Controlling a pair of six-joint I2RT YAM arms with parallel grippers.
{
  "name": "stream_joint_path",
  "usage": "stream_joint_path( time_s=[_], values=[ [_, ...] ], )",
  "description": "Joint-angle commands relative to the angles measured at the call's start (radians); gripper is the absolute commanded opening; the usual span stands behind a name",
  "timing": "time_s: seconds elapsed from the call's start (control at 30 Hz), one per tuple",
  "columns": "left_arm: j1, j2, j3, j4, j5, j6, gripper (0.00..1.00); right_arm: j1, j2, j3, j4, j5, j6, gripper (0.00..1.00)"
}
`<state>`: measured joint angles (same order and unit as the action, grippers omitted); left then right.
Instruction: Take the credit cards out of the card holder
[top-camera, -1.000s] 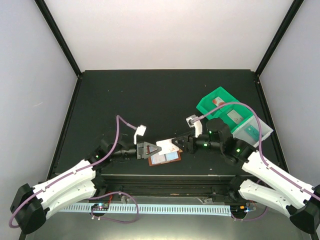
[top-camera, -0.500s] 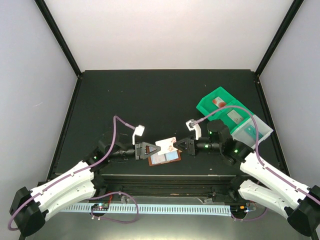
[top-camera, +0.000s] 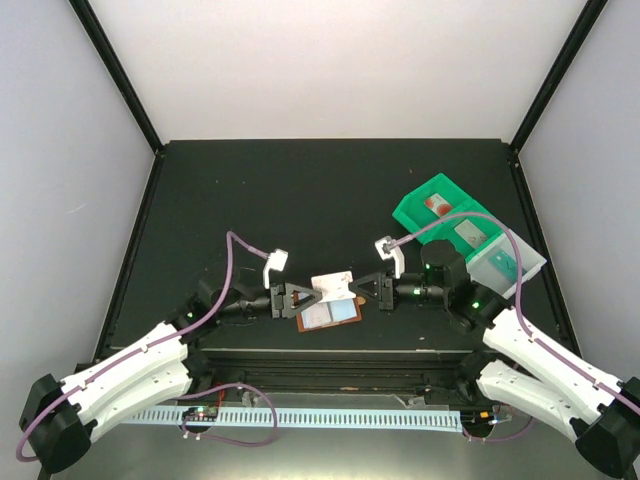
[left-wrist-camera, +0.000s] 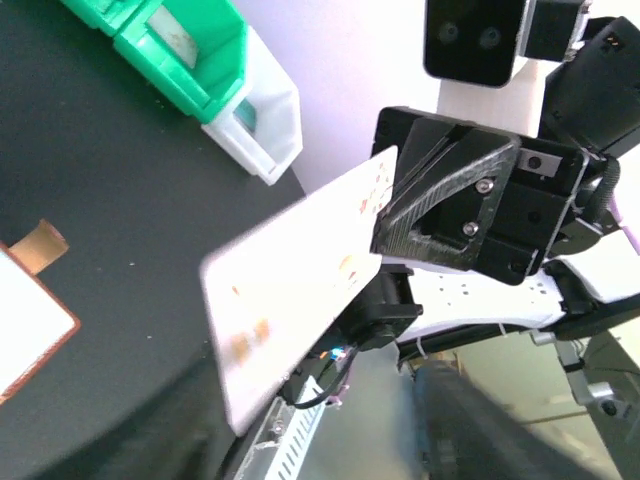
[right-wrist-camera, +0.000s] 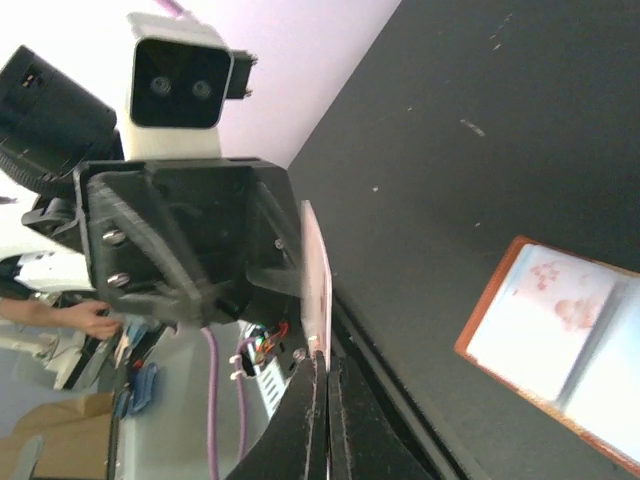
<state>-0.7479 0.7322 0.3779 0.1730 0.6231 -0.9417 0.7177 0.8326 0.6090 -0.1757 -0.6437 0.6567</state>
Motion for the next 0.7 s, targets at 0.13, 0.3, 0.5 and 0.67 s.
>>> stream_joint_path(
  time_s=[0.13, 0.3, 0.5, 0.67],
  values=[
    [-0.007, -0.024, 0.044, -0.097, -0.100, 0.066, 0.84, -0.083, 0.046, 0.072, -0.043, 0.075, -0.045, 0.01],
    [-0.008, -0.024, 0.053, -0.162, -0.118, 0.100, 0.99, -0.179, 0.080, 0.138, -0.098, 0.127, -0.075, 0.01],
    [-0.006, -0.052, 0.056, -0.217, -0.140, 0.124, 0.99, -0.354, 0.119, 0.208, -0.170, 0.173, -0.119, 0.01],
    [-0.006, -0.082, 0.056, -0.246, -0.161, 0.146, 0.99, -0.532, 0.141, 0.222, -0.177, 0.182, -0.131, 0.01]
  ],
)
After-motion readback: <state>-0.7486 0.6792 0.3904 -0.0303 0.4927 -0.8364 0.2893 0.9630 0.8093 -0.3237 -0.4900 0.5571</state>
